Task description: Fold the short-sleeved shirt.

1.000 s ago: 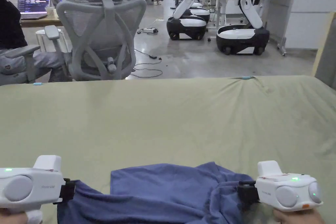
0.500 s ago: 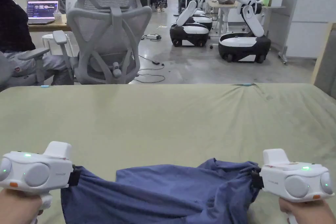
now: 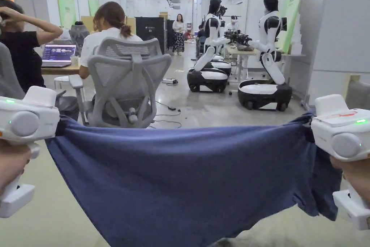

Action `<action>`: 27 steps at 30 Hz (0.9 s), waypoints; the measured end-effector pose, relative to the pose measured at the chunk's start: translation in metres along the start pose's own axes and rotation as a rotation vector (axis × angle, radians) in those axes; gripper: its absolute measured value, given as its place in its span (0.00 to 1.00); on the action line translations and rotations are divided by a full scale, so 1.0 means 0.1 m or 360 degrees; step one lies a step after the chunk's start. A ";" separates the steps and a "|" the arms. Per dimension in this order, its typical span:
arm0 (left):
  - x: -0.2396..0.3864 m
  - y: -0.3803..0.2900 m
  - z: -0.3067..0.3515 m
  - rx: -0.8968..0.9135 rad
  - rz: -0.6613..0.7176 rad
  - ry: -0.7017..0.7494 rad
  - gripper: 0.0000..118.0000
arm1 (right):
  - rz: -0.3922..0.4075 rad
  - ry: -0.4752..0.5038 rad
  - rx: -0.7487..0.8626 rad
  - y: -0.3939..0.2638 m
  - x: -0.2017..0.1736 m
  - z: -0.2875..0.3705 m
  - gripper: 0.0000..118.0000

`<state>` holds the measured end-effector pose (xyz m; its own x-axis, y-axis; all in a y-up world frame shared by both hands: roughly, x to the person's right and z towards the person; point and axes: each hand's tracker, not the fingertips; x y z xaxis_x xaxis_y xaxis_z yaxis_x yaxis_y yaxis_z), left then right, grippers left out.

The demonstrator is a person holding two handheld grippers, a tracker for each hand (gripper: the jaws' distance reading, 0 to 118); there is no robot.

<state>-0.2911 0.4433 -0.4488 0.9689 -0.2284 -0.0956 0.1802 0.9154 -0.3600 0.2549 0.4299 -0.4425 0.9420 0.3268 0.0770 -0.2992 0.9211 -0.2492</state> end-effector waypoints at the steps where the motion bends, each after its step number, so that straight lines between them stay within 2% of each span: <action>1: -0.02 0.11 -0.01 0.0032 0.0006 0.0015 0.00 | -0.0026 -0.0012 0.0022 0.12 0.06 -0.03 0.06; 5: -0.05 0.52 -0.12 0.0126 0.0044 0.0024 0.00 | -0.0110 -0.0040 0.0104 0.51 0.21 -0.03 0.06; 11: 0.04 0.83 -0.37 0.0186 0.0044 0.0061 0.00 | -0.0136 -0.0073 0.0149 0.71 0.25 -0.16 0.06; 14: 0.15 0.70 -0.57 0.0126 0.0008 0.0059 0.00 | -0.0153 -0.0059 0.0103 0.51 0.19 -0.32 0.06; 19: 0.38 0.09 -0.96 -0.0004 0.0014 0.0026 0.00 | -0.0175 -0.0074 -0.0045 -0.16 0.01 -0.73 0.06; 23: 0.45 -0.21 -1.00 -0.0099 0.0058 -0.0066 0.00 | -0.0221 -0.0066 -0.0108 -0.58 0.02 -0.89 0.06; 27: 0.46 -0.35 -0.80 -0.0132 0.0017 -0.0092 0.00 | -0.0220 0.0013 -0.0214 -0.81 0.08 -0.73 0.06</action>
<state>-0.2661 0.3740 -0.5152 0.9793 -0.1971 -0.0472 0.1574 0.8865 -0.4351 0.2981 0.3431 -0.4921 0.9740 0.1968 0.1120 -0.1442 0.9204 -0.3635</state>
